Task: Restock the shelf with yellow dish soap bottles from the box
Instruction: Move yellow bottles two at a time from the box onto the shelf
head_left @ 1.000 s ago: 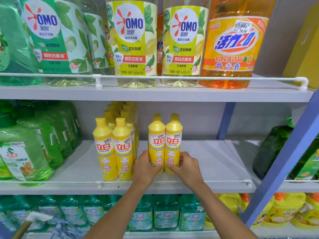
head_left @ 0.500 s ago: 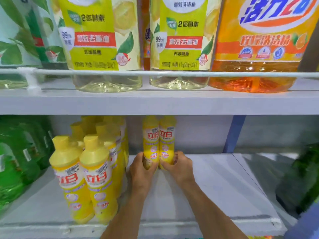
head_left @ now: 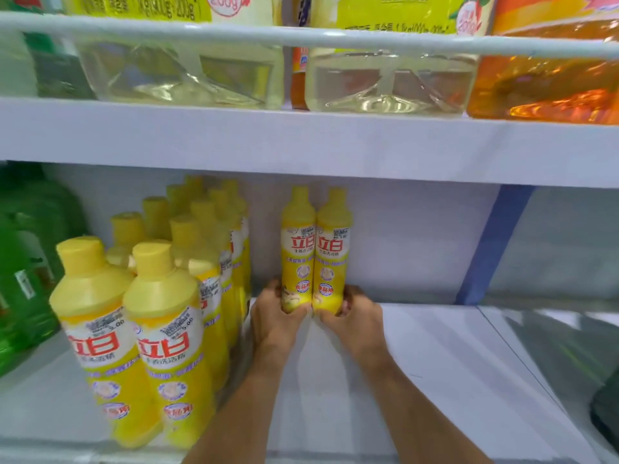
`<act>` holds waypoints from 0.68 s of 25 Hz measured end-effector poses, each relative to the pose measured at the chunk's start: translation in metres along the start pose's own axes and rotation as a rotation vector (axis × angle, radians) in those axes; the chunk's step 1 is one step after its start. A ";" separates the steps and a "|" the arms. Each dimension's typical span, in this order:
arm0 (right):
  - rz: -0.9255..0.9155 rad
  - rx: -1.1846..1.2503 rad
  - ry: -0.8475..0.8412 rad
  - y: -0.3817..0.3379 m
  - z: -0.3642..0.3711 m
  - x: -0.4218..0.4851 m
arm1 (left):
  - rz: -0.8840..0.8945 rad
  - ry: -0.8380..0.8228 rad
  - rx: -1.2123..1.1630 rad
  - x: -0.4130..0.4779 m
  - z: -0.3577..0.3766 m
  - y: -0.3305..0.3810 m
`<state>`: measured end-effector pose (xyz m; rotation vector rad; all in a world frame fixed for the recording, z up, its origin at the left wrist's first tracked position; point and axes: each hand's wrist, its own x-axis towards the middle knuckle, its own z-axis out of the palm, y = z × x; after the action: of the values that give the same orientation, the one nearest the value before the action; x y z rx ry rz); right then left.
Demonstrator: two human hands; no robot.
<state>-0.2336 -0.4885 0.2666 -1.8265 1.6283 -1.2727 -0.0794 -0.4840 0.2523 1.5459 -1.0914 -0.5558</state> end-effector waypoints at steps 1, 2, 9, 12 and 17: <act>-0.009 -0.007 -0.002 0.001 0.000 0.001 | 0.001 0.003 -0.006 0.000 0.001 -0.001; -0.014 -0.013 -0.003 0.004 0.001 0.002 | 0.001 0.016 0.000 -0.002 0.000 0.002; -0.007 0.091 -0.052 0.009 0.001 0.004 | 0.053 0.057 0.019 -0.006 0.001 0.002; 0.006 0.103 -0.061 0.010 0.002 0.004 | 0.074 0.049 0.014 -0.008 0.001 0.002; -0.002 0.109 -0.076 0.012 0.003 0.005 | 0.109 -0.021 -0.047 -0.013 -0.003 0.005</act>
<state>-0.2385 -0.4965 0.2580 -1.7897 1.4880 -1.2514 -0.0845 -0.4712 0.2549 1.4333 -1.1632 -0.5209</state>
